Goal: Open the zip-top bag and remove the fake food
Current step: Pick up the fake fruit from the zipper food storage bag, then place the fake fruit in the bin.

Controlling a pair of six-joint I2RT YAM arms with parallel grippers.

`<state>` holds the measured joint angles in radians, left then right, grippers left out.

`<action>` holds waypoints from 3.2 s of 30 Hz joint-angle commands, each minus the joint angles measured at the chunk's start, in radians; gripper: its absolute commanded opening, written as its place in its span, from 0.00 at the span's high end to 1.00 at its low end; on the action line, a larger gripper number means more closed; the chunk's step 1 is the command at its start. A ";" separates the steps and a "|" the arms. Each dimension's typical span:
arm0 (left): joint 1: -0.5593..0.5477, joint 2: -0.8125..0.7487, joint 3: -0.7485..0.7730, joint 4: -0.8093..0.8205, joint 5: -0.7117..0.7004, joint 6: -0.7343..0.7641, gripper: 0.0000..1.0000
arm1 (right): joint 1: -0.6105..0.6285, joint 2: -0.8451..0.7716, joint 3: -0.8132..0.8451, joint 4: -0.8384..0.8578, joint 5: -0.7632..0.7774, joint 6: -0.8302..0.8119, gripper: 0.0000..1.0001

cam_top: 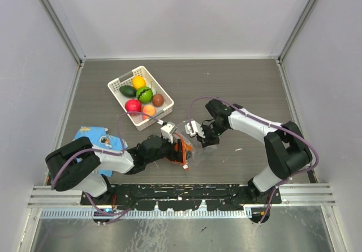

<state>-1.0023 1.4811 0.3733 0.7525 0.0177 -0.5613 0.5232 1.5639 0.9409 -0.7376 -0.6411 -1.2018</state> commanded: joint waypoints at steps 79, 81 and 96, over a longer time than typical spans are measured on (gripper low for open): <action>0.409 -0.598 0.393 -0.980 -0.102 0.298 0.95 | -0.103 -0.081 -0.008 -0.024 0.058 -0.087 0.92; 0.448 -0.572 0.400 -0.946 -0.078 0.290 0.95 | -0.103 -0.081 -0.010 -0.025 0.058 -0.088 0.91; 0.695 -0.327 0.454 -0.760 0.006 0.193 0.95 | -0.103 -0.079 -0.011 -0.028 0.055 -0.093 0.89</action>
<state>-0.3489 1.1172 0.7769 -0.1230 -0.0032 -0.3225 0.4232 1.5131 0.9310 -0.7570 -0.5690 -1.2819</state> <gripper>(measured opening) 0.725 0.104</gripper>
